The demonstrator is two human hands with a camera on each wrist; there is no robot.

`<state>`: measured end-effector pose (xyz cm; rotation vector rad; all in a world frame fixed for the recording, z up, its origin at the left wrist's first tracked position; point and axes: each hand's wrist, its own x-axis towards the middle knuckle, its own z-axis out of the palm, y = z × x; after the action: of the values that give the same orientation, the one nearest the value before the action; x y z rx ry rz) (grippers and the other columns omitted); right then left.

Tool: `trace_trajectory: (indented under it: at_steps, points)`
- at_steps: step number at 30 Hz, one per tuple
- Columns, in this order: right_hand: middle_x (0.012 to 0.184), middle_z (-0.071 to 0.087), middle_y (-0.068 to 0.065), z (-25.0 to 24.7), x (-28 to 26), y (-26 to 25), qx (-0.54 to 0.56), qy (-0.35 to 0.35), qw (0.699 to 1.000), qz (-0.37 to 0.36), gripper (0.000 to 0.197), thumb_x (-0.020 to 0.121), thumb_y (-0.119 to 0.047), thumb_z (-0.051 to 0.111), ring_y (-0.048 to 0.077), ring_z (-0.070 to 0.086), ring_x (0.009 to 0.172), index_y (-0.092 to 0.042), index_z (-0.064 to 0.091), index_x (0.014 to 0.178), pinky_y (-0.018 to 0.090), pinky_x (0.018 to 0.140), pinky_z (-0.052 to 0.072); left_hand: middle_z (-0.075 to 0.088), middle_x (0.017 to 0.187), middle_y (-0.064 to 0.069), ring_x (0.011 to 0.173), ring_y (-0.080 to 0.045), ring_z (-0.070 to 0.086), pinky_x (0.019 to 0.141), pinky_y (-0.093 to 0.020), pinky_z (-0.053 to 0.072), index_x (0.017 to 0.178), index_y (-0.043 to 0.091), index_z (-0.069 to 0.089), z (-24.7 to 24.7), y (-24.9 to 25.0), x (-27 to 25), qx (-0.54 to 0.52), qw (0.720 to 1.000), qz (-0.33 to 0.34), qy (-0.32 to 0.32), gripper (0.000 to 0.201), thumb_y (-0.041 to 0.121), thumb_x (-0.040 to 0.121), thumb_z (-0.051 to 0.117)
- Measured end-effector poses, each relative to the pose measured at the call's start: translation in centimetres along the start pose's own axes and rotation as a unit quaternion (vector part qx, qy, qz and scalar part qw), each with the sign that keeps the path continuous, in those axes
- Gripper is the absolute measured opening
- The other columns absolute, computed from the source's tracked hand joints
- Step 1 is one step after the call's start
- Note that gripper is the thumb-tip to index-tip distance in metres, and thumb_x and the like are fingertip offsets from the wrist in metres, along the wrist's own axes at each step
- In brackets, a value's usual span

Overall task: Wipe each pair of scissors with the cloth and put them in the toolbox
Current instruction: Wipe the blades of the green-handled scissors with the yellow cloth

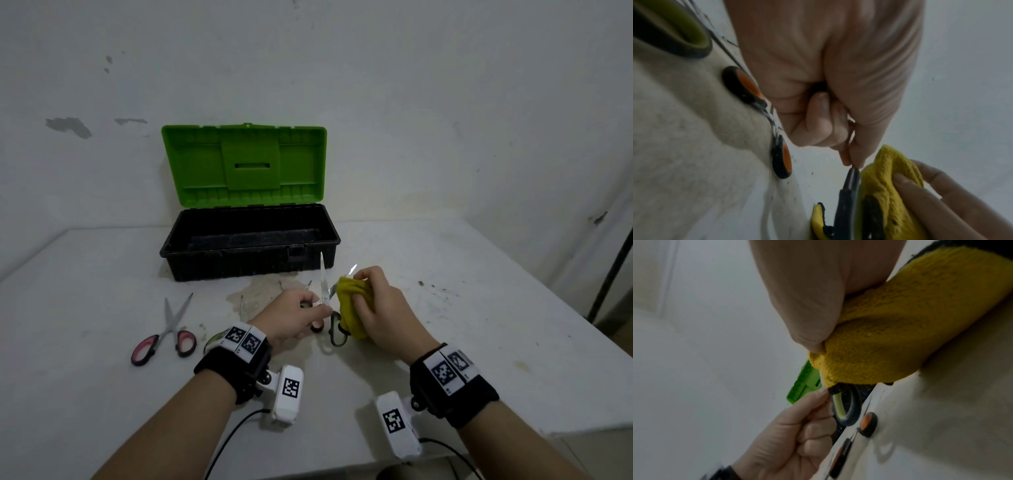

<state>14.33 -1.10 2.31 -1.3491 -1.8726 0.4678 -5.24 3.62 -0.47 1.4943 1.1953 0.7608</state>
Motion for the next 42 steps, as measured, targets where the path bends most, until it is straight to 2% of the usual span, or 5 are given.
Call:
trace_trajectory:
  at_steps: [6, 10, 29, 34, 42]
  points:
    - [0.082, 0.06, -0.016, 0.9, 0.2, 0.3, -0.059, -0.01, 0.998, -0.034, 0.01, 0.096, -0.026, 0.059, -0.003, 0.057, 0.074, -0.029, 0.053, 0.103, 0.012, 0.064, 0.041, 0.059, 0.076, -0.017, 0.046, -0.012, 0.043, 0.042, -0.021, 0.032, 0.077, 0.014, 0.059, 0.5, -0.1, 0.0, -0.021, 1.0, 0.008, -0.01, 0.018, 0.02, 0.091, 0.07]
    - [0.091, 0.068, -0.006, 1.1, 0.5, 0.6, -0.09, -0.007, 0.995, -0.042, 0.013, 0.093, -0.03, 0.062, 0.01, 0.061, 0.083, -0.024, 0.062, 0.105, 0.031, 0.075, 0.052, 0.054, 0.074, -0.018, 0.044, -0.012, 0.042, 0.041, -0.021, 0.032, 0.073, 0.015, 0.057, 0.7, -0.1, -0.1, -0.013, 0.999, 0.028, -0.024, 0.022, 0.015, 0.093, 0.067]
    - [0.075, 0.065, 0.001, -0.6, 1.9, 0.9, -0.134, 0.089, 0.987, 0.022, 0.017, 0.095, -0.034, 0.058, 0.019, 0.058, 0.066, -0.017, 0.062, 0.091, 0.036, 0.061, 0.051, 0.054, 0.061, 0.006, 0.045, -0.005, 0.043, 0.045, -0.02, 0.035, 0.078, 0.019, 0.066, 0.1, 0.6, -0.7, 0.06, 0.995, 0.072, -0.045, 0.019, 0.03, 0.093, 0.068]
    - [0.082, 0.065, 0.003, -3.2, 2.6, 1.7, -0.11, 0.123, 0.982, 0.094, 0.015, 0.094, -0.037, 0.06, 0.019, 0.059, 0.076, -0.023, 0.065, 0.097, 0.029, 0.065, 0.049, 0.059, 0.073, -0.007, 0.045, -0.007, 0.042, 0.041, -0.02, 0.033, 0.071, 0.026, 0.068, 0.0, 0.2, -1.0, 0.033, 0.998, 0.037, -0.049, 0.025, 0.032, 0.095, 0.065]
    - [0.078, 0.065, -0.004, 0.1, -0.2, -0.1, -0.132, 0.052, 0.988, -0.055, 0.012, 0.093, -0.033, 0.061, 0.012, 0.057, 0.068, -0.021, 0.063, 0.094, 0.03, 0.064, 0.049, 0.05, 0.072, -0.016, 0.044, -0.01, 0.038, 0.04, -0.02, 0.028, 0.081, 0.013, 0.058, 0.5, 1.4, -0.8, 0.007, 0.998, 0.045, -0.05, 0.022, 0.025, 0.098, 0.062]
